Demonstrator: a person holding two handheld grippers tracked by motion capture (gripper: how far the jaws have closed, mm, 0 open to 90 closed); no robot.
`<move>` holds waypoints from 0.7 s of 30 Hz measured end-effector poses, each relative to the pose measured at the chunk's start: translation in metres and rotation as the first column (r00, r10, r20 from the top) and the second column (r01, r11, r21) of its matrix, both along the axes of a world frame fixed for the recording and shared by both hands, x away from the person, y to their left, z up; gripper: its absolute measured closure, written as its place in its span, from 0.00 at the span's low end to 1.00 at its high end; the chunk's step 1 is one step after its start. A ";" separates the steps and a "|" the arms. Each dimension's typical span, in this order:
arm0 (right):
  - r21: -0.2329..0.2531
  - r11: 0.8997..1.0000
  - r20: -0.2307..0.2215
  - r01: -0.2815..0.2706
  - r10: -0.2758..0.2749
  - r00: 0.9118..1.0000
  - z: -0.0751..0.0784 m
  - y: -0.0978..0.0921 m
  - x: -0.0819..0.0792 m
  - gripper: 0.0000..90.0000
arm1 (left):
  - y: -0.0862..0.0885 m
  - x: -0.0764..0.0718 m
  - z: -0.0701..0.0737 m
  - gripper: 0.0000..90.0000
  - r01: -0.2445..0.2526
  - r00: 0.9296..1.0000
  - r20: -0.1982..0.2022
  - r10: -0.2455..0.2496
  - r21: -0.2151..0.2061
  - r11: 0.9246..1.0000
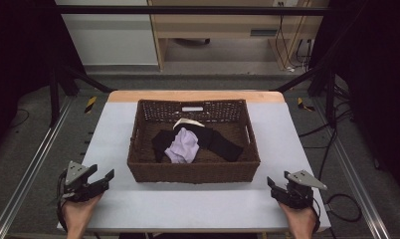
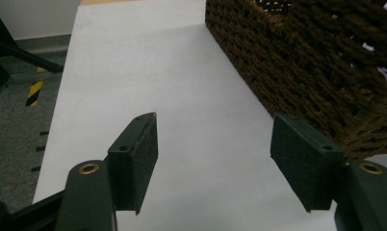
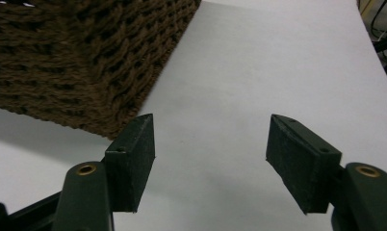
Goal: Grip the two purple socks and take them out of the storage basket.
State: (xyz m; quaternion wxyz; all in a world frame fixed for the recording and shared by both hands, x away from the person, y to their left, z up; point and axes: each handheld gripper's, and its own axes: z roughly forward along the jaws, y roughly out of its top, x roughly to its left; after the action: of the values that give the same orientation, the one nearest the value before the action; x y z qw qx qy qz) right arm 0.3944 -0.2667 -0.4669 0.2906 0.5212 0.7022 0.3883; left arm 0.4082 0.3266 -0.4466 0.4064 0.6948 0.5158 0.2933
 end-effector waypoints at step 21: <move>0.016 1.000 0.014 -0.023 0.023 1.000 0.000 0.003 -0.002 0.39 | -0.012 -0.009 0.035 0.36 0.023 0.997 0.076 -0.018 -0.066 0.998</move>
State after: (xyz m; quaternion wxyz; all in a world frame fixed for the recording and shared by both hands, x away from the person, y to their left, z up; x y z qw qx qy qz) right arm 0.3927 -0.2632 -0.4669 0.2868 0.5126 0.7030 0.4010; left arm 0.3995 0.3148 -0.4112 0.4513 0.6746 0.5027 0.2977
